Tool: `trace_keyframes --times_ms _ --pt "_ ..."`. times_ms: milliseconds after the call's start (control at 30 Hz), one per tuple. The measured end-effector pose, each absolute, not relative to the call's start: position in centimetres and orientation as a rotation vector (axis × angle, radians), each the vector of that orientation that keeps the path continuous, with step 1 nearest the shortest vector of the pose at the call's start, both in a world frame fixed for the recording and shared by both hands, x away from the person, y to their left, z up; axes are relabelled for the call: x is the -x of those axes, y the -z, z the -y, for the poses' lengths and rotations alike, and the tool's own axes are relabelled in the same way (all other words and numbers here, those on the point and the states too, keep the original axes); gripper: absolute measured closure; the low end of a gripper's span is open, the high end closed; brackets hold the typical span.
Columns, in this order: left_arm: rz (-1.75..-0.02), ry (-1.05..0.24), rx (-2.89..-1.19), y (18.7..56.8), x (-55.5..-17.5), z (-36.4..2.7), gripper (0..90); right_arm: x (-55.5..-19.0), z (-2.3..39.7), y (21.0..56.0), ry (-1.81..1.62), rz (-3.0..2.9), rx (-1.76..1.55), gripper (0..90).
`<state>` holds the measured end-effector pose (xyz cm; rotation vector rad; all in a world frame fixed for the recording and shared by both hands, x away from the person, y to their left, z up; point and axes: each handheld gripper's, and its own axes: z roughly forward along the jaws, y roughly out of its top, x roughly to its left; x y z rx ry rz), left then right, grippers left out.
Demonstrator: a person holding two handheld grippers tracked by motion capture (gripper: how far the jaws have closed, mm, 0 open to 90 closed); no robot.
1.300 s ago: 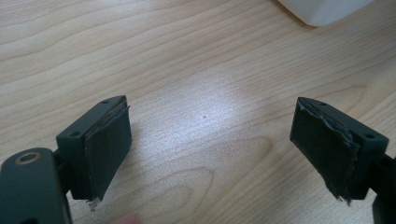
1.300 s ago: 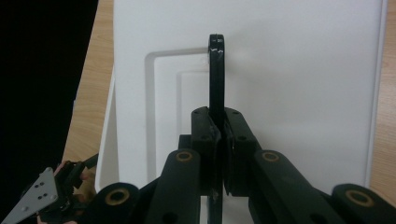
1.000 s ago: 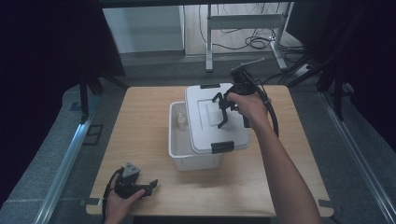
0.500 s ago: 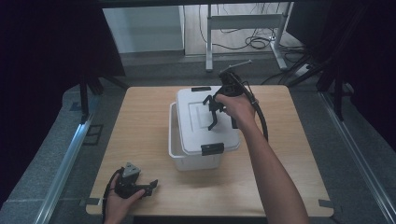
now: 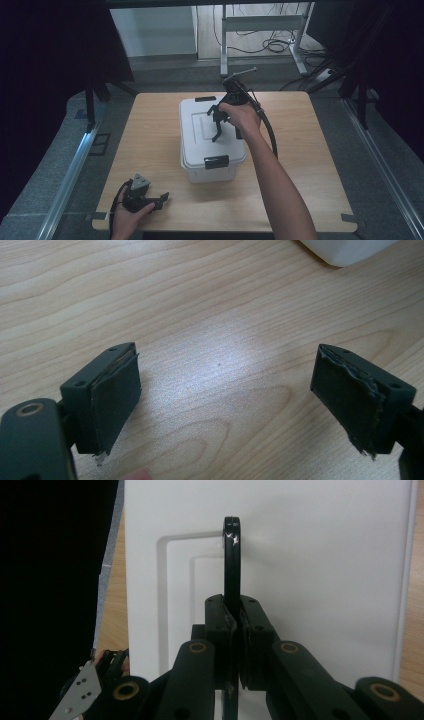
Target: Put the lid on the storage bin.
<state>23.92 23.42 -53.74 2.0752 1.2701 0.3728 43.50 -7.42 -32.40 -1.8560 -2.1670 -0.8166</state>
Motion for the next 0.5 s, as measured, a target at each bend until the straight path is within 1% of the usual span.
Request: trace_keyframes --times_ms 500 --pt "-1.266 -0.374 -2.083 53.8 -24.0 -23.4 12.7 -44.1 6.7 33.9 0.814 2.105 1.902 85.5"
